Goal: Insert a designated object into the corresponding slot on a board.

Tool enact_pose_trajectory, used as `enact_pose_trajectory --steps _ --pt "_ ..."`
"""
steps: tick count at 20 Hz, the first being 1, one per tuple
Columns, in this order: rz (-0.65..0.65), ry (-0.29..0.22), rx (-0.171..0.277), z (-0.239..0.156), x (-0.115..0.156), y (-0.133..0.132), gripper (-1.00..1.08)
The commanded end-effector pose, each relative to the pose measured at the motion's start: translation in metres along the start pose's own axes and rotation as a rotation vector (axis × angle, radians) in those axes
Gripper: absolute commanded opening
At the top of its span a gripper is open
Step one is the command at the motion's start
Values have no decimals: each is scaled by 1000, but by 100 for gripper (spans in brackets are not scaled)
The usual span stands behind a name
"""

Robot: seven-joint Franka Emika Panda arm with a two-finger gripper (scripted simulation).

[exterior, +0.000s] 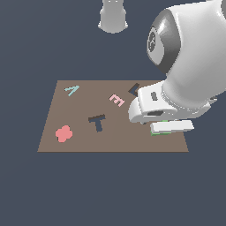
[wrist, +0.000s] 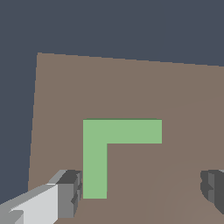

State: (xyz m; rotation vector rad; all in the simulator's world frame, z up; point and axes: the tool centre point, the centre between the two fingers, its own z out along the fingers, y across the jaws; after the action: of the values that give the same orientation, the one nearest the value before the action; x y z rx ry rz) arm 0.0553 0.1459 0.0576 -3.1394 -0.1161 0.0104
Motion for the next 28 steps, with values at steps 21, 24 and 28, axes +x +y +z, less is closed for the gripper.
enact_pose_trajectory --steps 21,24,28 --pt "-1 7 0 28 10 -12 -100" --pt "-1 7 0 28 10 -12 -100" --pt "-1 7 0 28 10 -12 -100"
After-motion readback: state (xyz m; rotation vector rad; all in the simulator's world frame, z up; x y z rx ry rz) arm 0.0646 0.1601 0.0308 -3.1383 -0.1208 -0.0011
